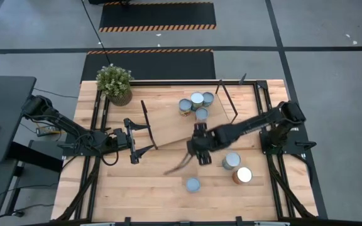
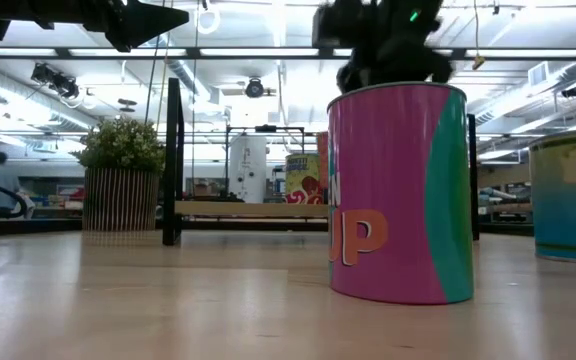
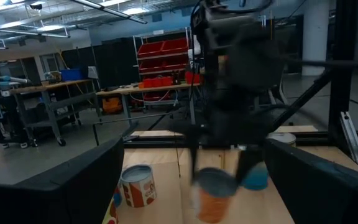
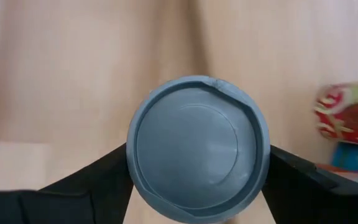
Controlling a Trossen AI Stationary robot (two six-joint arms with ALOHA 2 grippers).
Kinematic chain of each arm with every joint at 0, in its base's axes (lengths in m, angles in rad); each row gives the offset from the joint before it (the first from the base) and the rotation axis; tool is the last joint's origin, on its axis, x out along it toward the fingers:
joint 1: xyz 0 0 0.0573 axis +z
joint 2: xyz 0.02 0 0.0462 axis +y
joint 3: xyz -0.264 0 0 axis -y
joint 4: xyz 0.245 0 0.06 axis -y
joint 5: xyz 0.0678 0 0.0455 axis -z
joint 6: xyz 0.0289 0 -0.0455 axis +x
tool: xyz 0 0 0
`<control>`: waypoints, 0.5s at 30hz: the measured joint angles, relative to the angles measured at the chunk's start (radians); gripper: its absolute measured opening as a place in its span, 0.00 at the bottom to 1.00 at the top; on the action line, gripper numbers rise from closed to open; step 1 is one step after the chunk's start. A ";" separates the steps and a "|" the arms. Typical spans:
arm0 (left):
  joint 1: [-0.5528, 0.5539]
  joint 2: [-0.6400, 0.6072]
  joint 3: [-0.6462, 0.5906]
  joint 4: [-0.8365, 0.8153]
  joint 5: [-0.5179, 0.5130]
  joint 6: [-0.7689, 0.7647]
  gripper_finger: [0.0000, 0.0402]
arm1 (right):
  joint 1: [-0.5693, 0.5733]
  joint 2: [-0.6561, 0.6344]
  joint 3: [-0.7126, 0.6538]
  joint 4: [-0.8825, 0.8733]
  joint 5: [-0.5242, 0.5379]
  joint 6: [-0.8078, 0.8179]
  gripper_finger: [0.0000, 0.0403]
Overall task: Pick and place cans onto a shelf
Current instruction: Put the orange can on the shelf aligned with the other green can
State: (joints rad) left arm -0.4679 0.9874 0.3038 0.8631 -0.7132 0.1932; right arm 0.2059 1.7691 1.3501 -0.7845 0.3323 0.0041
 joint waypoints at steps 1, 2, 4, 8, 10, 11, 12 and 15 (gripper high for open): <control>0.000 0.000 0.000 0.000 0.000 0.000 0.97 | -0.025 0.000 -0.005 0.007 -0.004 -0.011 0.76; 0.000 0.000 0.000 0.000 0.000 0.000 0.97 | -0.052 0.000 -0.010 0.021 -0.010 -0.025 0.76; 0.000 0.000 0.000 0.000 0.000 0.000 0.97 | -0.098 0.000 -0.015 0.067 -0.020 -0.055 0.76; 0.000 0.000 0.000 -0.002 0.000 0.000 0.97 | -0.179 0.000 -0.019 0.142 -0.044 -0.092 0.76; 0.000 0.000 0.000 -0.004 0.000 0.000 0.97 | -0.209 0.000 -0.019 0.166 -0.046 -0.094 0.76; 0.000 0.000 0.000 -0.006 0.000 0.000 0.97 | -0.223 0.000 -0.019 0.167 -0.054 -0.094 0.76; 0.000 0.000 0.000 -0.006 0.000 0.000 0.97 | -0.234 0.000 -0.019 0.164 -0.068 -0.094 0.76; 0.000 0.000 0.000 -0.007 0.000 0.001 0.97 | -0.261 0.000 -0.019 0.162 -0.081 -0.080 0.77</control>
State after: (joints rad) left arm -0.4679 0.9874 0.3038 0.8562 -0.7132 0.1944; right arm -0.0554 1.7691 1.3314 -0.6224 0.2511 -0.0757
